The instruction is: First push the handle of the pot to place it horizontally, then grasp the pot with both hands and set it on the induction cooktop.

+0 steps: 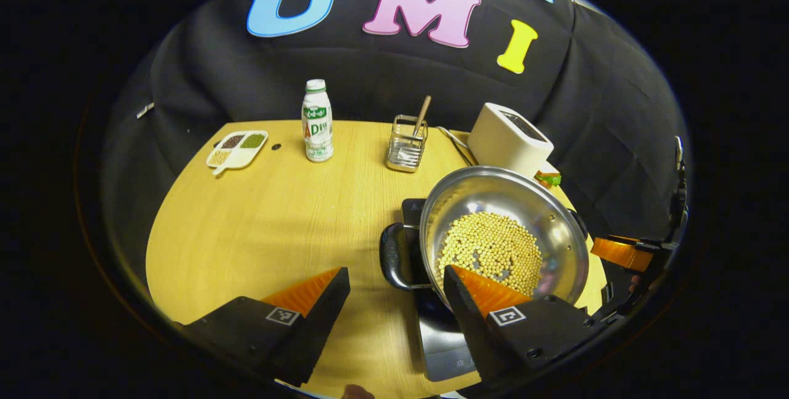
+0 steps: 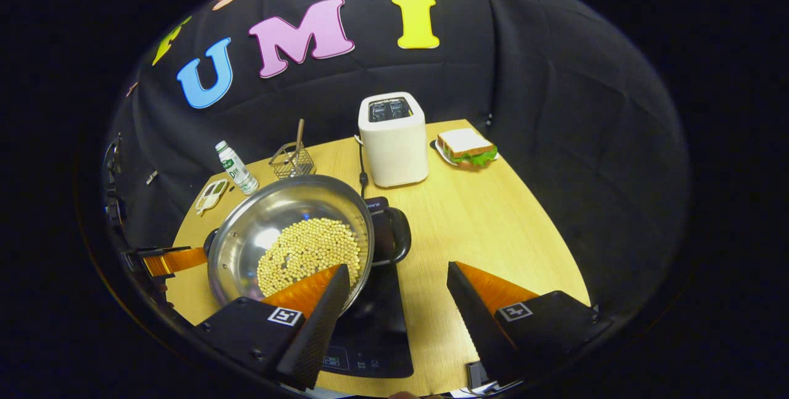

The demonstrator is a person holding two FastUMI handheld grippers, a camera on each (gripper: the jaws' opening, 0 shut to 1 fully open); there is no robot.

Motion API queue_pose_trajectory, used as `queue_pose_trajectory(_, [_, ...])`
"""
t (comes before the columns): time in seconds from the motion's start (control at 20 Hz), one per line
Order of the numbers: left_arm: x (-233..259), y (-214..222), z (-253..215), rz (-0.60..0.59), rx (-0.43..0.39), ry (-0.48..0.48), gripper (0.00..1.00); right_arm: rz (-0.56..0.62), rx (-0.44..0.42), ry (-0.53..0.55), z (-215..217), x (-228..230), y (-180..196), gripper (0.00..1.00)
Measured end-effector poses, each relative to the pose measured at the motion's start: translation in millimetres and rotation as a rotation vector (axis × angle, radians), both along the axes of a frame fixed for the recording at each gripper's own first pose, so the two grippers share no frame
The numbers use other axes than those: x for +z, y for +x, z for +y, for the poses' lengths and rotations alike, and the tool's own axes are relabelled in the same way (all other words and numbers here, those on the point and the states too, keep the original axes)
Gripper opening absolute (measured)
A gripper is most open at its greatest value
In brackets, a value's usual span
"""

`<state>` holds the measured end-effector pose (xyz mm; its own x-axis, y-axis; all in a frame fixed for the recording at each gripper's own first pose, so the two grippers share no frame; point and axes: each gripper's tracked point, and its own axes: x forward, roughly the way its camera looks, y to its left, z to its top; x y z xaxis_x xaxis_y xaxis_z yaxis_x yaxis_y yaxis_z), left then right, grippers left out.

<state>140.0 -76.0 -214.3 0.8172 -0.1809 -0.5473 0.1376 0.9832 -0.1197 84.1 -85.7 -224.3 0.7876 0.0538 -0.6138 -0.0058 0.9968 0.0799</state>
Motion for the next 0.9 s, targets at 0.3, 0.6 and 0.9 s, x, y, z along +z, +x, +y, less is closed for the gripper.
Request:
queue_pose_trajectory(0.3, [76, -52, 19, -0.230, 0.036, -0.023, 0.95, -0.247, -0.010, -0.045, 15, 93, -36, 0.99])
queue_pose_trajectory(0.6, [136, -124, 59, -0.473, 0.163, 0.044, 0.95, -0.497, -0.020, -0.022, 25, 177, -84, 0.99])
queue_pose_trajectory(0.9, [145, -187, 76, -0.606, 0.217, 0.099, 0.95, -0.646, -0.085, -0.109, -2, 192, -127, 0.98])
